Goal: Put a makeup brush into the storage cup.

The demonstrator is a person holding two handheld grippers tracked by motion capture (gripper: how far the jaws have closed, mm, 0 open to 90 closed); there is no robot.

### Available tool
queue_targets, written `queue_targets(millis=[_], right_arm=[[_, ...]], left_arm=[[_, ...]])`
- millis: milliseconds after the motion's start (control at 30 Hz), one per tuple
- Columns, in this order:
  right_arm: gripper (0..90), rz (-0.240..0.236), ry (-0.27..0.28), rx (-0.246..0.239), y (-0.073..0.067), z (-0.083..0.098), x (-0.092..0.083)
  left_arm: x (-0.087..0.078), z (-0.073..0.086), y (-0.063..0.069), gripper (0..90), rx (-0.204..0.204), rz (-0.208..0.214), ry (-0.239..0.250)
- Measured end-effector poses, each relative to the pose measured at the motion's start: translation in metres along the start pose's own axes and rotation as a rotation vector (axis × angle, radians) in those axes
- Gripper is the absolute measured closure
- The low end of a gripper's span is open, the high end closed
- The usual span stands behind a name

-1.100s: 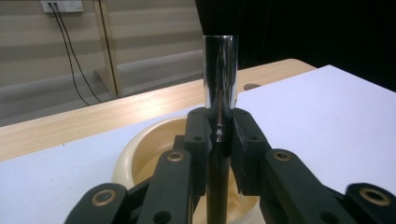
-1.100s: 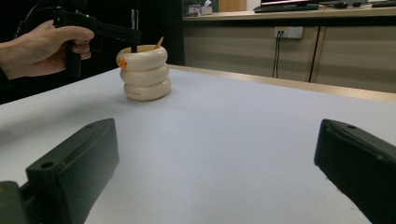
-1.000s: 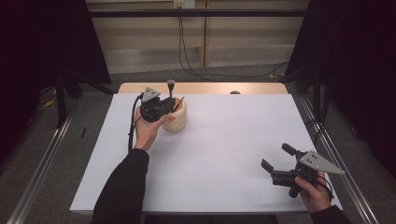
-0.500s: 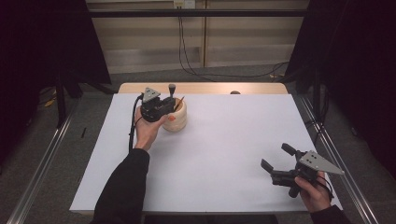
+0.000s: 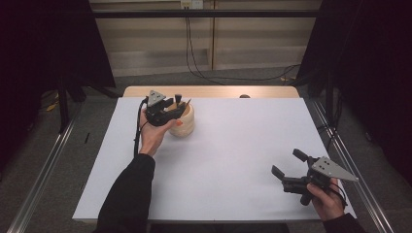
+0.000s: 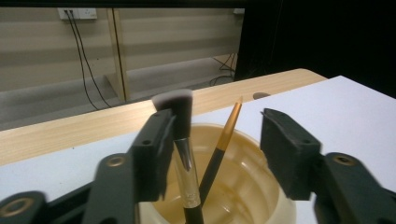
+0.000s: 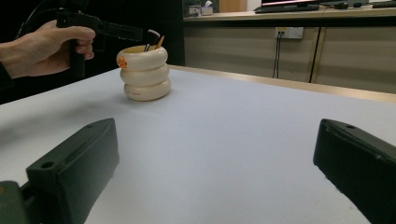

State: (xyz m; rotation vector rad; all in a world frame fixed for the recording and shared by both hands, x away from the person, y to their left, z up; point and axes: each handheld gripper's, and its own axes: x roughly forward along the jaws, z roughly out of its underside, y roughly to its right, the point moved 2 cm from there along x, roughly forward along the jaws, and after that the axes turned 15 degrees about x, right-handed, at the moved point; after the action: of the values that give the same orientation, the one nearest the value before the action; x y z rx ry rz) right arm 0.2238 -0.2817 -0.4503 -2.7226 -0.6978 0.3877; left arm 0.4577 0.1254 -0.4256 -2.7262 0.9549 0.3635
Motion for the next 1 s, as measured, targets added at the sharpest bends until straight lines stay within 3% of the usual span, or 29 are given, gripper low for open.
queue_targets(millis=[100, 167, 367, 533, 600, 700, 900, 1000], right_arm=[[0.2, 0.001, -0.003, -0.002, 0.002, 0.000, -0.001], [0.2, 0.002, 0.002, -0.001, 0.003, 0.000, 0.000], [0.1, 0.000, 0.002, 0.011, 0.005, 0.000, 0.003], [0.0, -0.002, 0.004, 0.005, 0.005, 0.000, 0.003], [0.0, -0.003, -0.001, 0.007, 0.005, 0.000, 0.002], [0.0, -0.002, 0.000, 0.002, 0.005, -0.001, 0.001], [0.0, 0.000, 0.004, -0.002, 0.000, 0.000, 0.001], [0.0, 0.002, 0.005, 0.000, 0.000, -0.001, 0.001]], left_arm=[[0.000, 0.001, -0.003, 29.5, -0.025, 0.001, -0.004], [0.000, 0.000, -0.003, 22.4, -0.018, 0.000, 0.000], [0.000, 0.000, -0.006, 12.4, -0.008, -0.003, 0.003], [-0.002, 0.000, -0.007, 3.7, 0.001, 0.022, 0.020], [-0.003, -0.002, -0.005, 3.7, -0.012, 0.015, 0.026], [-0.006, -0.004, -0.002, 3.6, 0.022, 0.033, 0.038], [-0.013, -0.010, 0.006, 3.0, 0.014, 0.054, 0.030], [-0.017, -0.013, 0.012, 2.2, 0.040, 0.057, 0.043]])
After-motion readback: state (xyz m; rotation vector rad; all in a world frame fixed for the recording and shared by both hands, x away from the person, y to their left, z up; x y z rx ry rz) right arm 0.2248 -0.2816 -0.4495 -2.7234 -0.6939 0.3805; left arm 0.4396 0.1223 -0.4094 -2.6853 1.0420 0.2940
